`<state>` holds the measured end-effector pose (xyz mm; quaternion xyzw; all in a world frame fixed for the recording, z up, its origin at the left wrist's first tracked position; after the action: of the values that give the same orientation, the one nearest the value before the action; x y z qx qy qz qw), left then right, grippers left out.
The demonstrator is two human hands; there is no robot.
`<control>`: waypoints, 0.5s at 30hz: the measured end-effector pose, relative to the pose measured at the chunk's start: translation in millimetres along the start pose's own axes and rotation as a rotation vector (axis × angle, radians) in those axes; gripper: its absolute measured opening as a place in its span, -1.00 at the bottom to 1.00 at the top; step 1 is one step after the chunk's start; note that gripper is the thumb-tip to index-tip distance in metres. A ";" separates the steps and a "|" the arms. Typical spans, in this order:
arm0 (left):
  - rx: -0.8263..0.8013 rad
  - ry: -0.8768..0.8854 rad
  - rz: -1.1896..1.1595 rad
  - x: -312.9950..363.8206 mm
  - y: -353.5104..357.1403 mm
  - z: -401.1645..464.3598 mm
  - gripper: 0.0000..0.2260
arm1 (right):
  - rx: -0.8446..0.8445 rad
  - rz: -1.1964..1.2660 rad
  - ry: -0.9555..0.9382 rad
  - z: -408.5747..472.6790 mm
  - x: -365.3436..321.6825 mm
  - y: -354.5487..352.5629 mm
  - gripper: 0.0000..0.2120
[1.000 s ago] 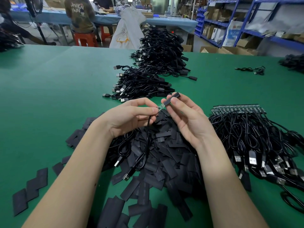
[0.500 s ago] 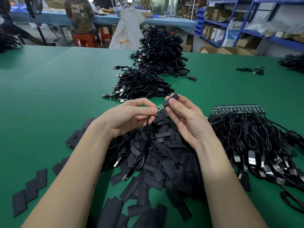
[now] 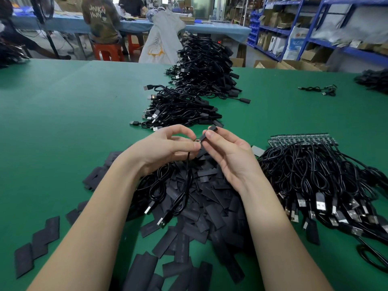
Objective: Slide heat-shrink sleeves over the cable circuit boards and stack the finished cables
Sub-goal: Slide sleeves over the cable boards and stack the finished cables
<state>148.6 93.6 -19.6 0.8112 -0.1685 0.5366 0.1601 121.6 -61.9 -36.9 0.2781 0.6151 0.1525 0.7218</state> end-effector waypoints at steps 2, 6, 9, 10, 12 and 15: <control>0.051 0.020 0.048 0.3 -2.0 0.4 -0.82 | 0.044 0.011 -0.013 1.2 -1.5 -2.6 -0.85; 0.134 0.087 0.071 3.4 -5.4 -0.2 -0.89 | 0.063 -0.024 -0.044 3.4 -2.1 -3.2 -0.86; 0.158 0.103 0.062 3.4 -6.8 0.2 -0.90 | 0.064 -0.045 -0.062 4.1 0.1 -1.3 -0.85; 0.164 0.104 0.059 3.3 -8.3 0.1 -0.90 | 0.067 -0.039 -0.061 4.2 1.5 -0.3 -0.86; 0.179 0.103 0.055 3.6 -12.1 -0.8 -0.91 | 0.071 -0.024 -0.049 3.6 4.9 1.7 -0.87; 0.187 0.098 0.064 4.6 -16.3 -2.9 -0.92 | 0.059 -0.044 -0.046 3.3 8.4 4.1 -0.87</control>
<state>155.1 108.9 -15.6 0.7896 -0.1354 0.5939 0.0744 126.9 -54.6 -41.0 0.2890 0.6086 0.1117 0.7305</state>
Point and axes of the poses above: each hand's wrist, its own z-axis towards the middle knuckle, its own y-axis out of the palm, x = y × z, the point moved 5 cm from there along z, towards the middle knuckle, and after that the axes turned 14 degrees about -y, right-handed, at the moved point
